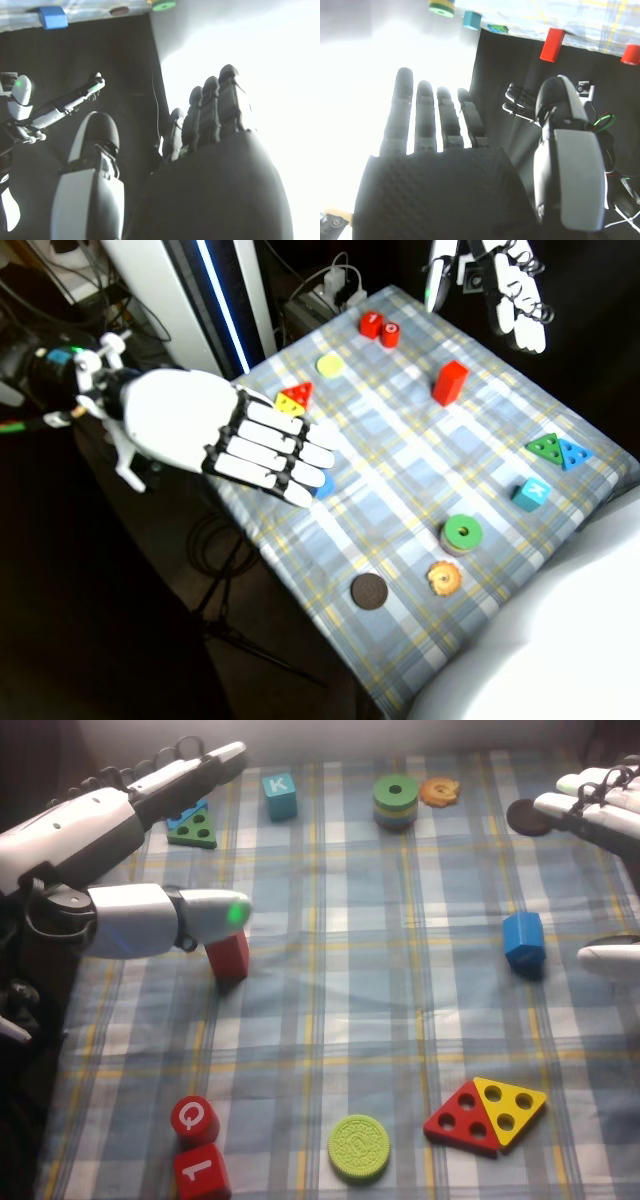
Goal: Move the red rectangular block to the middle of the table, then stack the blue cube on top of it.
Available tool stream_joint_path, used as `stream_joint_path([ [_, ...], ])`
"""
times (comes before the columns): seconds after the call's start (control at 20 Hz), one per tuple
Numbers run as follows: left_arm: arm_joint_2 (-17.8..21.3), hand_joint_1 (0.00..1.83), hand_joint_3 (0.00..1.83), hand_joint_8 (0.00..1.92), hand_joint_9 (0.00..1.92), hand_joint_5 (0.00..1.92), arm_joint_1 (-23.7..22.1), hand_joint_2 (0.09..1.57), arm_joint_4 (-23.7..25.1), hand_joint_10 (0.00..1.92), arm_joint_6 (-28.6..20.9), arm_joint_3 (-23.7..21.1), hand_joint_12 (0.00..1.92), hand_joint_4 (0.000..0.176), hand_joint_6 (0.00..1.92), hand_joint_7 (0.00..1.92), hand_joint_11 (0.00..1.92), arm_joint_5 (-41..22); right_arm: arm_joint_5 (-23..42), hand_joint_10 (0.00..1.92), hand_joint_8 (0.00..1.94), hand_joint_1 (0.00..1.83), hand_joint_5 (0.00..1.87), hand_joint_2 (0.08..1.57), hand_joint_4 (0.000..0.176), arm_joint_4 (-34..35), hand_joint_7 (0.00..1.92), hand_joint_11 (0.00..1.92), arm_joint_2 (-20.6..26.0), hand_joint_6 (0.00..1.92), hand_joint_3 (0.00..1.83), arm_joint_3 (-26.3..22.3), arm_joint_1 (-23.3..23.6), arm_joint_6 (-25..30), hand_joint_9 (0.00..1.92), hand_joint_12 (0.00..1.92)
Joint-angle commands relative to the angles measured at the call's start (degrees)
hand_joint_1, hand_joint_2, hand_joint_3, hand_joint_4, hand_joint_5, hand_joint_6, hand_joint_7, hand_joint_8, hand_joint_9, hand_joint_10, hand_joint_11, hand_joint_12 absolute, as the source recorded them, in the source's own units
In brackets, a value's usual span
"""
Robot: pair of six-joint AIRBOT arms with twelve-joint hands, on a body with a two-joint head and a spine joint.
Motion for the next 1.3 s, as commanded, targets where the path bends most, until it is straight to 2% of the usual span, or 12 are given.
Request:
stream_joint_path([
  [0.0, -0.17, 0.57, 0.01, 0.00, 0.00, 0.00, -0.65, 1.08, 0.27, 0.00, -0.13, 0.28, 0.00, 0.048, 0.00, 0.00, 0.00, -6.48, 6.88, 0.00, 0.00, 0.28, 0.00, 1.13, 0.029, 0.56, 0.00, 0.00, -0.09, 0.00, 0.01, 0.24, 0.43, 0.06, 0.00, 0.00],
  [0.05, -0.17, 0.56, 0.01, 0.00, 0.00, 0.00, -0.71, 1.07, 0.27, 0.00, -0.13, 0.29, 0.00, 0.048, 0.00, 0.00, 0.00, -6.32, 6.88, 0.00, 0.00, 0.29, 0.00, 1.14, 0.003, 0.56, 0.00, 0.00, -0.12, 0.00, 0.02, 0.24, 0.44, 0.06, 0.00, 0.00],
  [0.15, -0.26, 0.55, 0.00, 0.00, 0.00, 0.00, -0.77, 1.06, 0.24, 0.00, 0.00, 0.38, 0.00, 0.047, 0.00, 0.00, 0.00, -5.65, 6.89, 0.00, 0.00, 0.28, 0.00, 1.15, 0.012, 0.73, 0.00, 0.00, -0.25, 0.00, 0.02, 0.35, 0.47, 0.06, 0.00, 0.00],
  [0.3, -0.50, 0.63, 0.00, 0.00, 0.00, 0.00, -0.75, 1.04, -0.70, 0.00, 0.17, 1.02, 0.00, 0.030, 0.00, 0.00, 0.00, -4.14, 6.91, 0.00, 0.00, 0.27, 0.00, 1.15, 0.000, 0.94, 0.00, 0.00, -0.60, 0.00, 0.01, 0.55, 0.47, 0.07, 0.00, 0.00],
  [0.45, -0.93, 0.73, 0.00, 0.00, 0.00, 0.00, -0.71, 0.99, -1.89, 0.00, 0.61, 1.84, 0.00, 0.019, 0.00, 0.00, 0.00, -2.75, 7.02, 0.00, 0.00, 0.31, 0.00, 1.14, 0.025, 1.27, 0.00, 0.00, -0.96, 0.00, 0.00, 0.86, 0.44, 0.07, 0.00, 0.00],
  [0.5, -1.38, 0.80, 0.00, 0.00, 0.00, 0.00, -0.72, 0.97, -2.46, 0.00, 0.97, 2.41, 0.00, 0.030, 0.00, 0.00, 0.00, -1.46, 7.13, 0.00, 0.00, 0.33, 0.00, 1.14, 0.041, 1.27, 0.00, 0.00, -0.97, 0.00, 0.00, 0.92, 0.43, 0.07, 0.00, 0.00],
  [0.6, -2.29, 0.89, 0.00, 0.01, 0.00, 0.03, -0.73, 0.96, -3.47, 0.00, 1.00, 3.72, 0.00, 0.034, 0.01, 0.04, 0.00, 0.76, 7.50, 0.00, 0.00, 0.31, 0.00, 1.14, 0.035, 1.27, 0.00, 0.00, -0.96, 0.00, 0.00, 1.00, 0.39, 0.09, 0.00, 0.00],
  [0.65, -2.48, 0.92, 0.00, 0.01, 0.00, 0.07, -0.73, 0.95, -3.74, 0.00, 1.00, 4.01, 0.00, 0.016, 0.01, 0.07, 0.00, 1.34, 7.57, 0.00, 0.00, 0.30, 0.00, 1.13, 0.021, 1.28, 0.00, 0.00, -0.96, 0.00, 0.00, 1.01, 0.39, 0.12, 0.00, 0.00],
  [0.75, -3.44, 0.99, 0.00, 0.01, 0.04, 0.14, -0.73, 0.94, -4.77, 0.01, 1.44, 5.20, 0.00, 0.018, 0.01, 0.16, 0.00, 3.36, 7.59, 0.00, 0.00, 0.28, 0.00, 1.12, 0.000, 1.28, 0.00, 0.00, -0.97, 0.00, 0.00, 1.01, 0.29, 0.51, 0.00, 0.00],
  [0.85, -4.43, 0.99, 0.01, 0.01, 0.06, 0.14, -0.73, 0.97, -5.92, 0.02, 1.49, 6.49, 0.00, 0.047, 0.00, 0.16, 0.00, 5.10, 7.72, 0.00, 0.00, 0.24, 0.00, 1.13, 0.003, 1.28, 0.00, 0.00, -0.98, 0.00, 0.00, 1.01, 0.08, 1.12, 0.00, 0.00],
  [1.15, -6.53, 0.98, 0.01, 0.01, 0.05, 0.20, -0.69, 1.00, -7.71, 0.01, 2.70, 8.30, 0.00, 0.029, 0.02, 0.19, 0.00, 7.08, 7.91, 0.00, 0.00, 0.28, 0.00, 1.13, 0.055, 1.28, 0.00, 0.00, -0.97, 0.00, 0.00, 1.11, -0.17, 2.34, 0.00, 0.00],
  [1.25, -7.21, 0.97, 0.01, 0.02, 0.07, 0.24, -0.69, 1.00, -9.41, 0.01, 5.21, 8.57, 0.00, 0.014, 0.03, 0.22, 0.00, 7.79, 7.98, 0.00, 0.00, 0.28, 0.00, 1.13, 0.052, 1.27, 0.00, 0.00, -0.97, 0.00, 0.00, 1.11, -0.17, 2.61, 0.00, 0.00],
])
